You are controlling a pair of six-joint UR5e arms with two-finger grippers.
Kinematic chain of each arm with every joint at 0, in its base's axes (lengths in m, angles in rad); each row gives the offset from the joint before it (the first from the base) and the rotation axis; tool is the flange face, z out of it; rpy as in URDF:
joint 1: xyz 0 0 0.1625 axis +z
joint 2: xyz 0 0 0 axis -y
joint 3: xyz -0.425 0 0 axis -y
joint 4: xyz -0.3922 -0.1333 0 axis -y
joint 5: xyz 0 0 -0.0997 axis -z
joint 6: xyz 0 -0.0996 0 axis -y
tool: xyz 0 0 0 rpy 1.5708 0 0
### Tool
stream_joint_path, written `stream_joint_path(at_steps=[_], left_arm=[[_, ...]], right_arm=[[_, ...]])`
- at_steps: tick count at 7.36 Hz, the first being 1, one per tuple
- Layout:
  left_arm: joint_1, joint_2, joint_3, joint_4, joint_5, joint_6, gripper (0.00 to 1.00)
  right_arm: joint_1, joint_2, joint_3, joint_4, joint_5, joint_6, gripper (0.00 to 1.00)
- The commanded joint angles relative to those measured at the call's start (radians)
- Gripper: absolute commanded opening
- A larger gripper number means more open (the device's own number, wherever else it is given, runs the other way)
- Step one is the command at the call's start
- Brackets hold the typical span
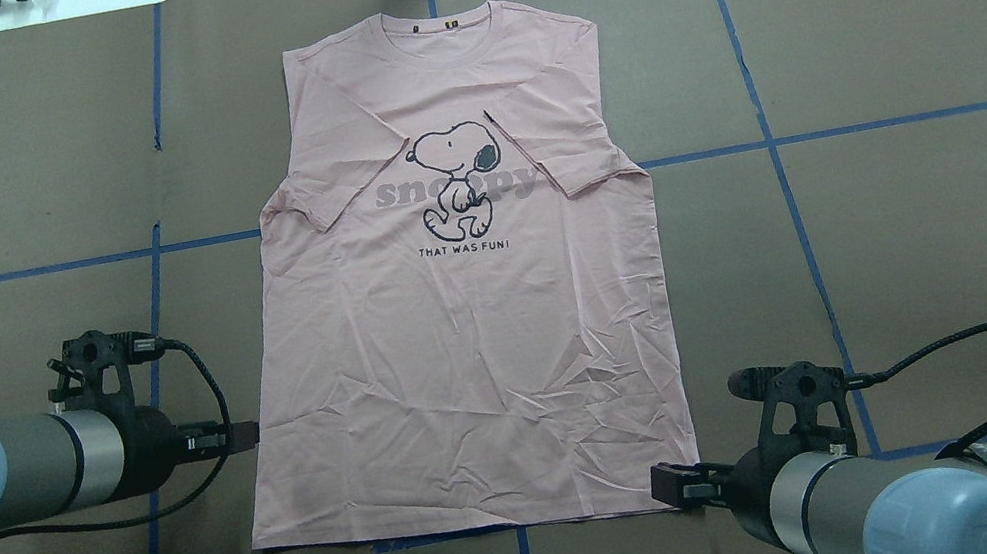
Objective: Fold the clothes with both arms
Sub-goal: 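Lower both grippers to the shirt hem corners nearest the robot and grasp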
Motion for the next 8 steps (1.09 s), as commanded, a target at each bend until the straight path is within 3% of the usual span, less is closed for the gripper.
stream_joint_path(at_steps=[1,2,4,8], left_arm=[[0.083,0.040,-0.001,-0.014,0.042,-0.050,0.59],[0.115,0.041,-0.001,-0.014,0.050,-0.097,0.57],[0.161,0.040,0.003,-0.012,0.085,-0.156,0.41],[0.183,0.041,0.011,-0.008,0.087,-0.161,0.41]], right_arm=[[-0.007,0.000,0.001,-0.008,-0.003,0.001,0.90],[-0.010,0.002,-0.001,-0.008,-0.003,0.001,0.91],[-0.010,-0.001,-0.002,-0.008,-0.004,0.001,0.91],[-0.010,-0.004,-0.004,-0.008,-0.006,0.001,0.91]])
